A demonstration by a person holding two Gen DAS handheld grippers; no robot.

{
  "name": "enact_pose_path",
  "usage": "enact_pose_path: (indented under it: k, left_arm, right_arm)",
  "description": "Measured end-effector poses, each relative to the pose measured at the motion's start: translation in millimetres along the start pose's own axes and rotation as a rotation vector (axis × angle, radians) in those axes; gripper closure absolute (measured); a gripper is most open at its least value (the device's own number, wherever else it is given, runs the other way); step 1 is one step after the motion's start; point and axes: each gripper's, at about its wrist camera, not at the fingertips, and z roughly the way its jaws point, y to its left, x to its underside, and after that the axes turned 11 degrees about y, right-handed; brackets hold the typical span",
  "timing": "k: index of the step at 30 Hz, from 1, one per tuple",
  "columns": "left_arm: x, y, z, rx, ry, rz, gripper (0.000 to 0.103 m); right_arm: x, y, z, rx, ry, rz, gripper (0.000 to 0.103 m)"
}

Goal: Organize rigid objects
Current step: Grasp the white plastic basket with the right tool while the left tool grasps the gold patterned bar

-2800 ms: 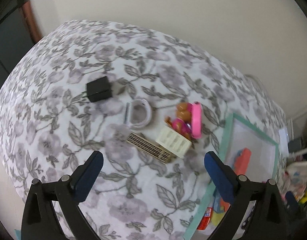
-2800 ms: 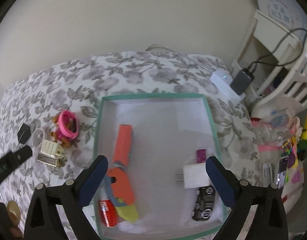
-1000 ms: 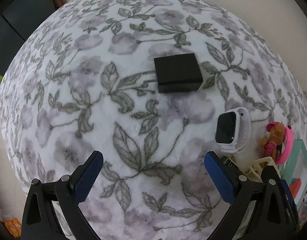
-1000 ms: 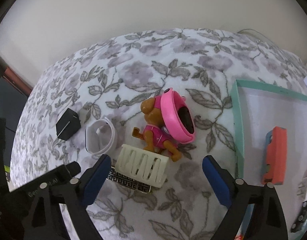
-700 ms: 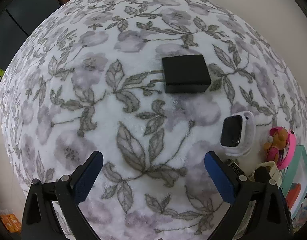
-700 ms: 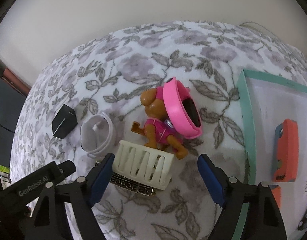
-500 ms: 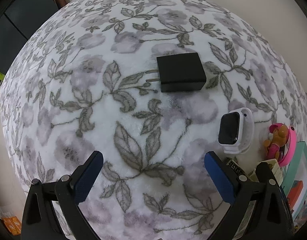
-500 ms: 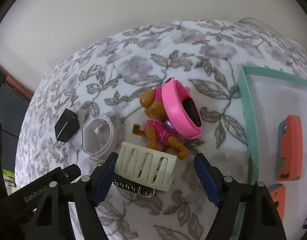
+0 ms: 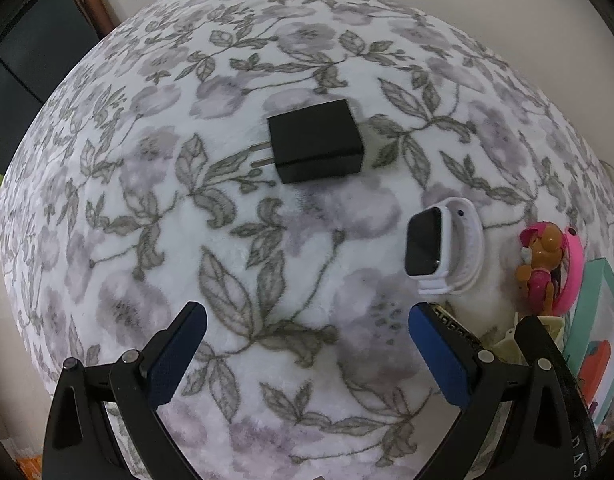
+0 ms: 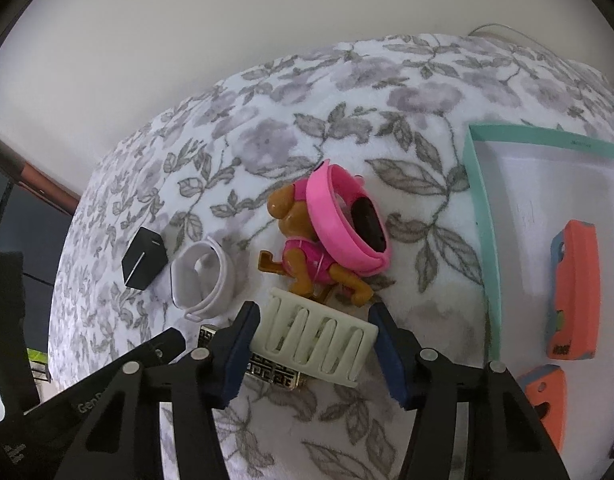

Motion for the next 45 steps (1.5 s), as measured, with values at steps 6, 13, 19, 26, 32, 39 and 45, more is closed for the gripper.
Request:
enact_pose_path:
  k: [6, 13, 19, 26, 32, 39, 45]
  left_arm:
    - [5.0, -25.7, -2.9, 0.007, -0.007, 0.048, 0.002]
    - [13.6, -58.8, -4.0, 0.024, -0.019, 0.113, 0.002]
    - [23.3, -89.5, -2.6, 0.073, -0.011, 0.212, 0.002]
    - [39.0, -129.1, -0.5, 0.116, -0.019, 0.357, 0.002]
    - [56.2, -148.4, 5.3, 0.113, -0.032, 0.421, 0.002]
    - [66.7, -163.1, 11.8, 0.082, -0.067, 0.424, 0.002]
    - [74.4, -158.4, 3.5, 0.089, -0.112, 0.427, 0.02]
  right_arm:
    - [-0.5, -9.7, -5.9, 0.024, 0.014, 0.027, 0.044]
    - [-0.6, -20.3, -18.7, 0.029, 0.013, 0.037, 0.044]
    - [-1.5, -27.5, -29.0, 0.034, 0.009, 0.052, 0.044]
    - [-2.6, -26.8, -33.1, 0.03, 0.007, 0.046, 0.043]
    - [-2.2, -28.3, -30.9, 0.035, 0.019, 0.055, 0.043]
    - [-2.2, -28.2, -29.4, 0.036, 0.028, 0.058, 0.043]
    - [-2.0, -30.3, -28.5, 0.037, 0.035, 0.065, 0.043]
